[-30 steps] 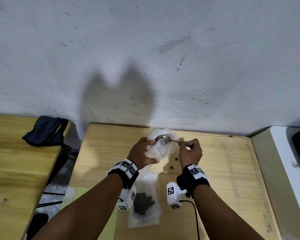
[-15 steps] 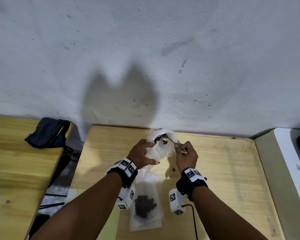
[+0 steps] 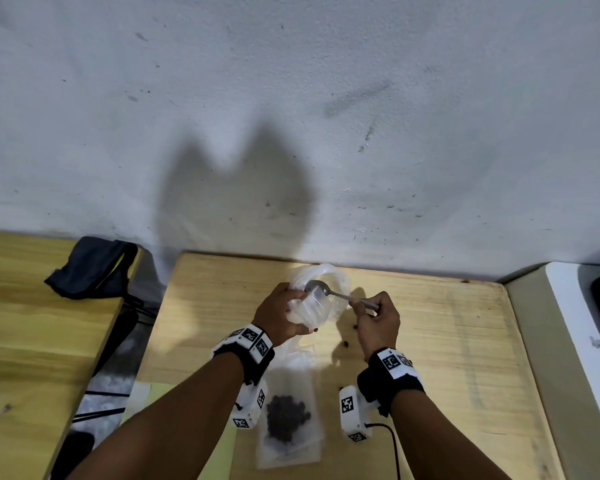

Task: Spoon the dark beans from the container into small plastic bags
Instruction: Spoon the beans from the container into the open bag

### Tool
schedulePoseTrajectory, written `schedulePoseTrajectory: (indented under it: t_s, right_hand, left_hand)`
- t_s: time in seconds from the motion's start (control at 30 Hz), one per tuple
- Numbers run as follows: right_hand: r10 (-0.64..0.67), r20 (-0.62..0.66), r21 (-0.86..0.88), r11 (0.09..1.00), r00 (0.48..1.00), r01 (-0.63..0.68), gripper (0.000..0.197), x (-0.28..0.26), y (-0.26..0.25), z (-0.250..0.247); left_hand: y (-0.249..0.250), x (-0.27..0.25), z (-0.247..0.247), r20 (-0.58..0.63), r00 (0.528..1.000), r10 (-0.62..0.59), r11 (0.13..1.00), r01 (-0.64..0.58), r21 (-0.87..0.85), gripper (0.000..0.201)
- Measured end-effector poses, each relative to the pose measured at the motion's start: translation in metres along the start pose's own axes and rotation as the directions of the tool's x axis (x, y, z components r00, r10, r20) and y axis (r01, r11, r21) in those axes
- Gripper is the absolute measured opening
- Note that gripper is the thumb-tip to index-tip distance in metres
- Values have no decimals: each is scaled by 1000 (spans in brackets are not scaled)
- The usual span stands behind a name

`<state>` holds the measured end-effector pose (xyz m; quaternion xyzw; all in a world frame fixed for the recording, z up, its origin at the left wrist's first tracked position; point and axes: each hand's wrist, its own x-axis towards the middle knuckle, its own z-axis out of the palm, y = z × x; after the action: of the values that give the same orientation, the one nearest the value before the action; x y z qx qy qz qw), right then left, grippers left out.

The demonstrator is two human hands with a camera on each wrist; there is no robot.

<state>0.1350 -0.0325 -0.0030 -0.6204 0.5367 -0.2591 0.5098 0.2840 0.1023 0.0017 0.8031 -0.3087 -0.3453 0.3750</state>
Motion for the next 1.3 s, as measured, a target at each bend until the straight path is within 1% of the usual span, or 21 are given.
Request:
schedulePoseTrajectory:
  t_s: [0.13, 0.2, 0.3, 0.37, 0.43, 0.5, 0.63, 0.8, 0.9, 1.03, 1.1, 1.2, 1.3]
  right_hand:
    - [-37, -10, -37, 999, 999, 37, 29, -5, -7, 1]
    - [-40, -44, -45, 998, 998, 38, 27, -6, -11, 1]
    - [-21, -113, -4, 1000, 993, 21, 21, -4, -15, -1]
    - [-13, -108, 5, 1000, 994, 14, 19, -4, -18, -1]
    - [8, -89, -23, 1000, 996, -10, 19, -5, -18, 1]
    - [51, -96, -46, 997, 994, -55, 19, -3, -16, 4]
    - [181, -124, -5, 983, 976, -183, 20, 6, -18, 13]
    - [360, -110, 74, 932, 927, -354, 23, 19, -14, 21]
    - [435, -86, 116, 898, 896, -425, 23, 24, -8, 22]
    - [449, -36, 164, 884, 893, -438, 29, 25, -1, 25]
    - [442, -35, 181, 885, 896, -429, 29, 23, 1, 27]
    - [441, -47, 209, 882, 896, -423, 23, 20, 4, 29]
    - [435, -56, 230, 882, 899, -412, 28, 20, 8, 30]
  left_hand:
    - [2, 1, 0, -7, 999, 33, 998, -33, 47, 76]
    - [3, 0, 0, -4, 998, 60, 996, -59, 69, 76]
    - [2, -1, 0, -1, 996, 86, 993, -85, 87, 75]
    - [1, -1, 0, -4, 996, 88, 991, -87, 97, 75]
    - [-1, -2, 1, -4, 997, 82, 993, -81, 90, 75]
    - [-1, -2, 3, 0, 997, 82, 994, -82, 74, 75]
    - [1, -1, 4, 8, 998, 59, 997, -59, 52, 75]
    - [0, 2, 2, 19, 999, 30, 999, -29, -40, 75]
    - [-1, 2, 1, 41, 999, 18, 997, -15, -72, 76]
    - [-2, 2, 4, 71, 997, 7, 996, 0, -93, 78]
    - [-2, 2, 5, 92, 996, 1, 996, 8, -92, 76]
    - [-3, 3, 4, 111, 994, 12, 997, -3, -80, 74]
    - [-2, 2, 2, 126, 992, 1, 998, 8, -68, 74]
